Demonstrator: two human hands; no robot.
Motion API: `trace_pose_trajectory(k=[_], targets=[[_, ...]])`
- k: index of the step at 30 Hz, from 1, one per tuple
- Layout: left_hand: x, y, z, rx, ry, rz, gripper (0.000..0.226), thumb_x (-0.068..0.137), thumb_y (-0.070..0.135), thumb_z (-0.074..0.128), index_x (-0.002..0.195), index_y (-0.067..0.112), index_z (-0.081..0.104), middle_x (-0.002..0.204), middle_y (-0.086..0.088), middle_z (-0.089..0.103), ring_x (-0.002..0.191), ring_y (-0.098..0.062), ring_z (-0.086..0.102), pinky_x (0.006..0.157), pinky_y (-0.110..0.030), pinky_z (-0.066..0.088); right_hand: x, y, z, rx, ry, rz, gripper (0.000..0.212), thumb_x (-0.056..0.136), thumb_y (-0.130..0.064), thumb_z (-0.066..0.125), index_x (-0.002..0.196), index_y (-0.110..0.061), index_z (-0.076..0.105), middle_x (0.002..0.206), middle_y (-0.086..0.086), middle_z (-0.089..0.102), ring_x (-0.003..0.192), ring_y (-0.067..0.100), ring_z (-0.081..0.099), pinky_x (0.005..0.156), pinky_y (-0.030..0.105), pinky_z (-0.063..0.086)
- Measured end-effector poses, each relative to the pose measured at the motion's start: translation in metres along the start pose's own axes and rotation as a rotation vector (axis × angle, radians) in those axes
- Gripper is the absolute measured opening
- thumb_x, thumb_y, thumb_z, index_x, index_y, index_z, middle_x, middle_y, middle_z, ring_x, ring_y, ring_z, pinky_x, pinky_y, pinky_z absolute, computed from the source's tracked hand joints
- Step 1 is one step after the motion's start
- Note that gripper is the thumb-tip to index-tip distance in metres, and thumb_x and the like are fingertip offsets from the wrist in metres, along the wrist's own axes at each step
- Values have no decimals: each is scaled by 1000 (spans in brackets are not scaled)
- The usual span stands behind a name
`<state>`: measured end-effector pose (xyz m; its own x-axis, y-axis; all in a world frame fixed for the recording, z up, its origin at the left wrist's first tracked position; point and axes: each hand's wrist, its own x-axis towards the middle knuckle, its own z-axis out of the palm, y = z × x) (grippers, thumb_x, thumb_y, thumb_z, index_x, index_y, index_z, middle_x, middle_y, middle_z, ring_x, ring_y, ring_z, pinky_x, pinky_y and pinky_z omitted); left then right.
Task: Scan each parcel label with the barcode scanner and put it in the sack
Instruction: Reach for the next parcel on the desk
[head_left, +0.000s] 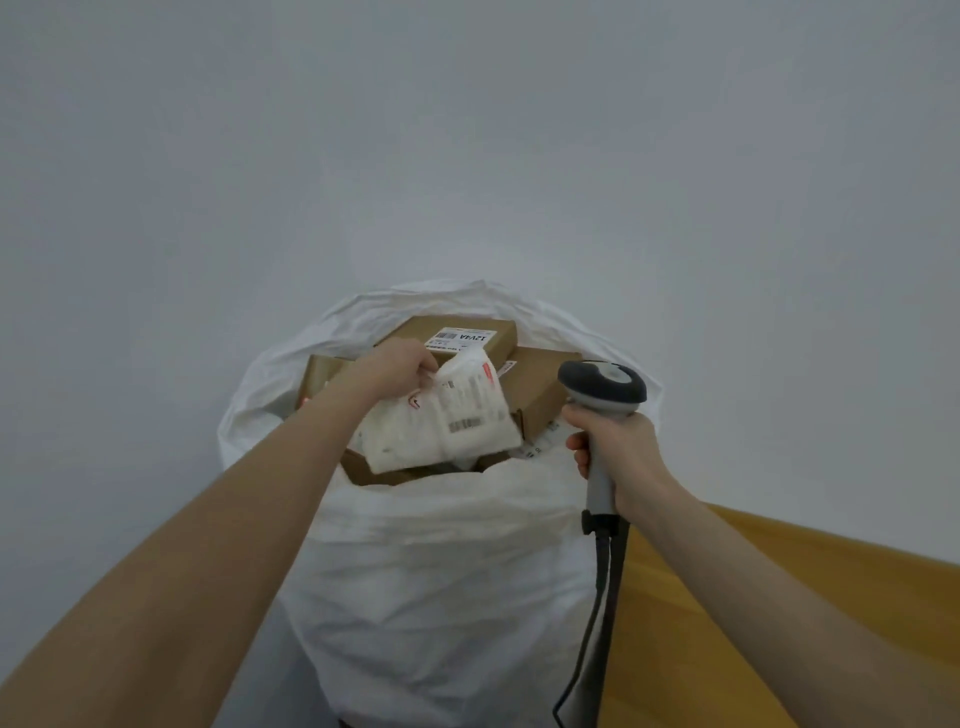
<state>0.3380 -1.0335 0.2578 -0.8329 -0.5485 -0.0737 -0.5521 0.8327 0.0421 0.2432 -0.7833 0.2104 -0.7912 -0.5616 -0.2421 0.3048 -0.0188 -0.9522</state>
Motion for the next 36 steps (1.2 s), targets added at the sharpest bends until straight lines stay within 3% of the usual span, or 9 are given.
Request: trace_pose_trajectory(k=[3, 6, 11, 16, 18, 20, 23, 27, 36], targets=[[-13, 18, 18, 86, 29, -27, 26, 91, 19, 59, 114, 25, 69, 111, 4, 67, 105, -19, 61, 82, -29, 48, -3, -2, 1, 11, -13, 8, 10, 86, -12, 69, 81, -6, 63, 64, 10, 60, 49, 15, 50, 51, 26, 45], [-20, 40, 51, 107, 31, -79, 33, 92, 20, 53, 121, 33, 65, 116, 1, 66, 103, -21, 63, 77, -30, 49, -10, -1, -1, -24, -56, 8, 10, 85, -13, 70, 81, -6, 63, 65, 10, 61, 51, 15, 52, 53, 27, 46], [-47, 59, 34, -77, 306, 27, 40, 88, 43, 63, 124, 28, 58, 117, 7, 58, 110, -14, 55, 84, -29, 46, -11, -13, -20, -56, -80, -49, 14, 83, -16, 72, 88, -5, 66, 66, 8, 64, 52, 14, 54, 52, 26, 48], [-97, 112, 66, 70, -12, 103, 95, 64, 71, 70, 143, 32, 35, 142, 6, 39, 124, -18, 45, 93, -37, 44, -16, -18, -21, -97, -129, -82, 11, 83, -15, 71, 80, -6, 65, 62, 7, 62, 51, 15, 53, 55, 27, 47], [-100, 111, 80, 108, 13, 17, 78, 72, 61, 71, 137, 28, 44, 137, 2, 46, 120, -21, 50, 87, -34, 45, -18, -22, -21, -110, -156, -99, 10, 82, -14, 71, 79, -7, 65, 61, 6, 62, 50, 14, 52, 54, 26, 47], [-95, 100, 64, -78, 182, -121, 43, 82, 46, 69, 118, 23, 63, 118, -1, 62, 109, -22, 58, 78, -29, 41, -17, -27, -23, -116, -163, -121, 10, 82, -14, 71, 78, -7, 65, 62, 7, 62, 49, 13, 51, 53, 25, 47], [-88, 76, 10, -359, 434, -233, 23, 82, 35, 71, 98, 19, 72, 94, -7, 70, 93, -26, 63, 73, -32, 43, -14, -35, -25, -118, -154, -158, 10, 82, -14, 71, 81, -6, 65, 61, 6, 65, 48, 13, 53, 53, 25, 47], [-86, 76, -3, -298, 592, -204, 20, 82, 33, 71, 92, 15, 72, 89, -11, 70, 91, -28, 62, 69, -33, 35, -9, -45, -24, -87, -148, -177, 12, 81, -16, 72, 85, -6, 66, 62, 5, 66, 50, 13, 54, 54, 25, 48], [-77, 81, -8, -202, 440, -106, 41, 75, 41, 76, 112, 24, 67, 107, 3, 68, 106, -18, 59, 80, -29, 42, 1, -56, -9, -40, -132, -258, 20, 81, -18, 74, 95, -9, 64, 73, 3, 66, 55, 12, 57, 57, 26, 49]])
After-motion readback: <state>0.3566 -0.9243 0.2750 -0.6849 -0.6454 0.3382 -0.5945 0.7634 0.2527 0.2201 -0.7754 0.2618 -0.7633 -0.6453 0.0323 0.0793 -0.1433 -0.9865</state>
